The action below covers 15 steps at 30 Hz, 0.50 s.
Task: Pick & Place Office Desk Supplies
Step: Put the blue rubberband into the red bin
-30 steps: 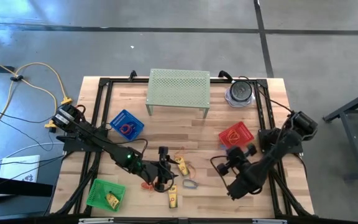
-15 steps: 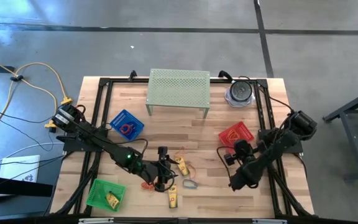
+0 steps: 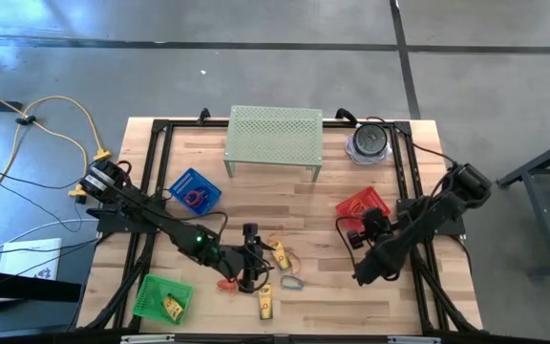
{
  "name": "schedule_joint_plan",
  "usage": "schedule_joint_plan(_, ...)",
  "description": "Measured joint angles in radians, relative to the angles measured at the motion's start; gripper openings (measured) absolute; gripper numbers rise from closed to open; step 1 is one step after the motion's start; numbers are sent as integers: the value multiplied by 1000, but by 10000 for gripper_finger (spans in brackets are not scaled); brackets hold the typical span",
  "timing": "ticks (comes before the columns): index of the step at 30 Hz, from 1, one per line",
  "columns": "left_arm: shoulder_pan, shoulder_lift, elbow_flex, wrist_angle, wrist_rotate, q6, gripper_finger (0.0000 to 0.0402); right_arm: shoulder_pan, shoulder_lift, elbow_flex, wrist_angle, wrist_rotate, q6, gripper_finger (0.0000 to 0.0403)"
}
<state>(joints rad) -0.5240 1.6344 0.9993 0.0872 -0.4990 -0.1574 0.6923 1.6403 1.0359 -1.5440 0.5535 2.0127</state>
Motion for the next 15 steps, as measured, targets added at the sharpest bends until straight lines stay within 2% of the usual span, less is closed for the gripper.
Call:
schedule_joint_plan(8,0,0,0,0,0,0,225,-58,-156,0,114,-32,-161,2)
schedule_joint_plan(11,0,0,0,0,0,0,225,-99,-171,-1,140,-31,-272,2)
schedule_joint_plan(15,0,0,0,0,1,0,225,-158,-174,-1,142,-62,-337,2)
